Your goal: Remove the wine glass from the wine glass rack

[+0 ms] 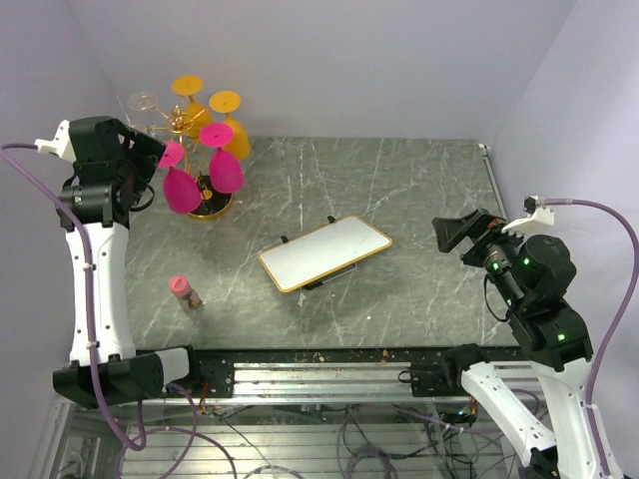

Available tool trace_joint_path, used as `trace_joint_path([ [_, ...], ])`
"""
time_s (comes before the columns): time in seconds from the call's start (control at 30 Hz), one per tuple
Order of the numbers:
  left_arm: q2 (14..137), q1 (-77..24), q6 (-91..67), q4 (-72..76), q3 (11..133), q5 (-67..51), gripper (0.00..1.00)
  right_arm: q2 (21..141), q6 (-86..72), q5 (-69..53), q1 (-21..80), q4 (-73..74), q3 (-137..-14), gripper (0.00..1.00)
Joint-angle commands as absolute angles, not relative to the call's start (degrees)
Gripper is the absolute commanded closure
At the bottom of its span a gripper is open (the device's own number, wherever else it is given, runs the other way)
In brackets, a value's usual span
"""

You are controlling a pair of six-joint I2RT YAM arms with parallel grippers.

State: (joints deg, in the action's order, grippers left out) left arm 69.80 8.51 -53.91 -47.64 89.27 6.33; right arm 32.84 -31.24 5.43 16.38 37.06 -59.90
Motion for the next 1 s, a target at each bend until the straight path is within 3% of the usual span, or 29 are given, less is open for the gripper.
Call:
trace_joint_path([
  [0.0,74.55,9.61,-56.04,-51.17,95.07,11.10,0.05,32.03,-31.49,6.22,15.91,35.71,-60.74,0.00],
  [0.17,80.12,10.00,-55.15,-55.00,100.67,11.06,0.20,30.67,-31.31,7.04,15.93,35.14,-60.18,0.00],
  [0.43,84.56,10.62,-54.72,-54.35,101.41,7.65,0.26,28.69,-32.21,8.85,15.91,34.18,-59.10,0.00],
  [0.7,82.89,11.16,-55.33,-51.05,96.42,7.08,0.52,28.15,-32.45,9.16,15.91,35.05,-58.89,0.00],
  [0.97,82.36,11.68,-55.11,-50.55,95.88,6.75,0.57,27.85,-32.57,9.49,15.95,35.04,-58.54,0.00],
])
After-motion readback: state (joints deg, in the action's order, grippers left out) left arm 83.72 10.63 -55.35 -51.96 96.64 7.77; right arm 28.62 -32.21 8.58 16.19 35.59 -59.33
